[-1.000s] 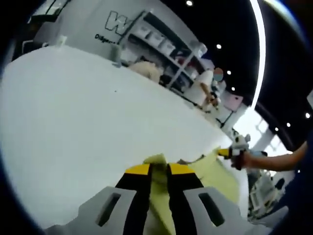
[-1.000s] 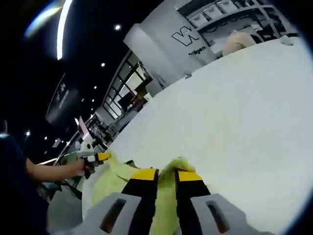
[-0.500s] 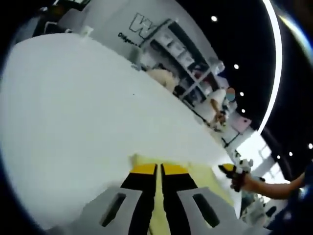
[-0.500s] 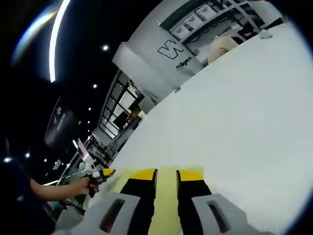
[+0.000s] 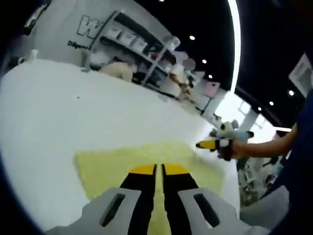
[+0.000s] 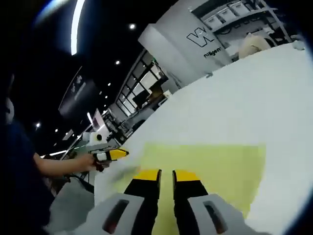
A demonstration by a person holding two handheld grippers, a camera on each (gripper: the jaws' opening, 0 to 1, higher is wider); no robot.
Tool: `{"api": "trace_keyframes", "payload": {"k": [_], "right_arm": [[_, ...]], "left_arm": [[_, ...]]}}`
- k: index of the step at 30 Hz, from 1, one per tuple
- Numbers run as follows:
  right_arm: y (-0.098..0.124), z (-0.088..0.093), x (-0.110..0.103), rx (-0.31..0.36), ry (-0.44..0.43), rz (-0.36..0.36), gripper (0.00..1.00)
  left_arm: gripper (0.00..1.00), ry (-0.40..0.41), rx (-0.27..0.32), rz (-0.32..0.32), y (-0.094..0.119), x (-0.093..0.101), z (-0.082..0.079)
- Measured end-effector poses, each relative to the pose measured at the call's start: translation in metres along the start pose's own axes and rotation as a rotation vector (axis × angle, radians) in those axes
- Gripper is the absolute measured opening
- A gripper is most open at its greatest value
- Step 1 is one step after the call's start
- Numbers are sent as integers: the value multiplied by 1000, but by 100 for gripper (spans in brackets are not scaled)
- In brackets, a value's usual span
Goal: Fold the garment on the visible template until the final outline fits inside the template.
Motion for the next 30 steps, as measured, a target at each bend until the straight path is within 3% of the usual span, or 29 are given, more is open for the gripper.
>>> {"api": "trace_keyframes", "payload": {"k": [1, 2, 6, 7, 15, 17, 19, 20, 21, 23, 25, 26, 27, 30], "right_arm": [[2, -2, -1, 23, -37, -2, 4], [4, -3, -1, 30, -51, -6, 3], [11, 0, 4, 31, -52, 6, 0], [13, 3, 3, 31, -59, 3, 0], [20, 15, -2, 12, -54, -2, 0], [20, 21, -12, -12, -14, -7, 0], [18, 25, -21, -20, 2, -22, 4], [13, 30, -34, -32, 33, -44, 6], [11, 32, -38, -42, 54, -51, 9], [-8, 50, -71, -111, 137, -113, 15], [-13, 56, -76, -129, 146, -132, 25], [-32, 76, -98, -201, 213, -158, 28], [-37, 81, -104, -222, 233, -172, 32], [-53, 99, -124, -290, 322, -192, 43]], "left_arm": [[0, 4, 2, 0, 0, 0, 0], [0, 63, 12, 4, 1, -1, -1], [0, 87, -2, -20, 2, -4, 3], [0, 126, -6, -37, 4, -7, 4], [0, 141, 22, -47, 13, -9, 0], [0, 89, 31, -18, 16, 1, -2], [2, -14, -2, 23, 13, 12, 0], [4, -105, -31, 60, 10, 31, 5], [5, -128, -42, 76, 9, 37, 8], [14, -234, -115, 152, 1, 60, 22], [26, -288, -148, 190, -7, 79, 33], [31, -368, -178, 229, -20, 104, 50], [34, -384, -200, 264, -29, 117, 62], [48, -412, -242, 281, -42, 130, 84]]}}
Point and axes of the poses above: the point that each gripper's makers call its tool centre point, and the gripper's own axes: y roughly backward along the fingers, x roughly to its right, z roughly out of its underside, the point moved 5 cm from there along y, roughly backward along the fingers, and after that the axes turned 9 degrees about -x, right-handed, at the moved point
